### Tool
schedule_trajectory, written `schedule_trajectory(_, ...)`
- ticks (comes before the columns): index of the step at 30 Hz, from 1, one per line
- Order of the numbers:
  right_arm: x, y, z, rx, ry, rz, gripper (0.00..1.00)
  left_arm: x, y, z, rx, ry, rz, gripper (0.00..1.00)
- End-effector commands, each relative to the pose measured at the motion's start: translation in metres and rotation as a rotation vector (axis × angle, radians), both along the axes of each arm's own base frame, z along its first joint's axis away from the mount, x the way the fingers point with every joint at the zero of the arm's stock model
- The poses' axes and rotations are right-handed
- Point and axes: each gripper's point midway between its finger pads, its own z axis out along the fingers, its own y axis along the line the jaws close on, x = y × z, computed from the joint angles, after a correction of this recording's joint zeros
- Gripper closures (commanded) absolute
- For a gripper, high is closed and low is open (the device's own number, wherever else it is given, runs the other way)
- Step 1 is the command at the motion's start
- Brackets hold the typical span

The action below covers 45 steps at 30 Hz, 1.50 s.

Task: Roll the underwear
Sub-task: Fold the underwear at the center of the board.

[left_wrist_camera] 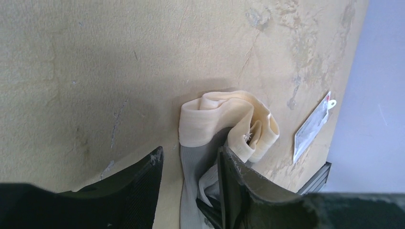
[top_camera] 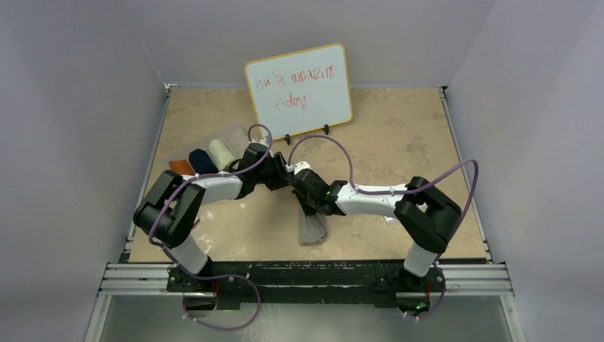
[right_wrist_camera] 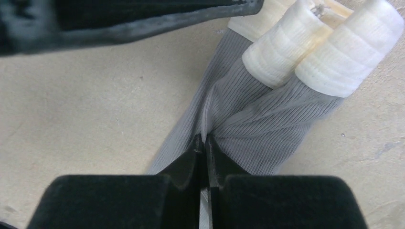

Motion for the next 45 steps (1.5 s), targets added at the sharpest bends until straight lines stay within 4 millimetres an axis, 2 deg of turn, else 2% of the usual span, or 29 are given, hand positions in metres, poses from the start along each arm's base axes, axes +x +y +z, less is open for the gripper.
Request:
schedule_trajectory(1, -0.002, 0.011, 0.015, 0.117, 0.033, -0.009, 0.91, 0.008, 0.005, 0.020, -0.031, -0.060, 0.025, 0.56)
schedule_trajectory(4, -0.001, 0.015, 0.037, 0.200, 0.026, 0.001, 0.77, 0.008, 0.005, 0.021, -0.032, -0.064, 0.018, 0.56)
schedule_trajectory(8, -0.003, 0.021, 0.071, 0.334, 0.034, 0.039, 0.65, 0.009, 0.005, 0.021, -0.031, -0.064, 0.020, 0.55)
schedule_trajectory(12, 0.002, 0.010, 0.100, 0.433, 0.009, 0.020, 0.56, 0.009, 0.007, 0.021, -0.030, -0.062, 0.023, 0.55)
schedule_trajectory(15, 0.010, -0.007, 0.110, 0.453, -0.020, -0.030, 0.53, 0.009, 0.008, 0.019, -0.027, -0.059, 0.025, 0.55)
schedule_trajectory(20, 0.031, -0.056, 0.095, 0.358, -0.050, -0.263, 0.57, 0.009, 0.007, 0.020, -0.031, -0.065, 0.011, 0.56)
schedule_trajectory(22, 0.034, -0.080, 0.082, 0.331, -0.024, -0.379, 0.53, 0.008, 0.005, 0.022, -0.036, -0.076, -0.009, 0.55)
schedule_trajectory(24, 0.036, -0.095, 0.071, 0.338, 0.005, -0.434, 0.49, 0.007, 0.002, 0.026, -0.045, -0.091, -0.037, 0.55)
schedule_trajectory(27, 0.041, -0.110, 0.060, 0.347, 0.035, -0.487, 0.48, 0.006, -0.003, 0.034, -0.061, -0.123, -0.084, 0.55)
schedule_trajectory(32, 0.056, -0.118, 0.042, 0.395, 0.104, -0.509, 0.46, 0.002, -0.016, 0.051, -0.116, -0.181, -0.184, 0.55)
schedule_trajectory(37, 0.074, -0.109, 0.030, 0.448, 0.160, -0.473, 0.47, -0.009, -0.032, 0.077, -0.162, -0.283, -0.331, 0.50)
schedule_trajectory(45, 0.092, -0.105, 0.017, 0.484, 0.201, -0.448, 0.53, -0.015, -0.056, 0.082, -0.091, -0.319, -0.491, 0.48)
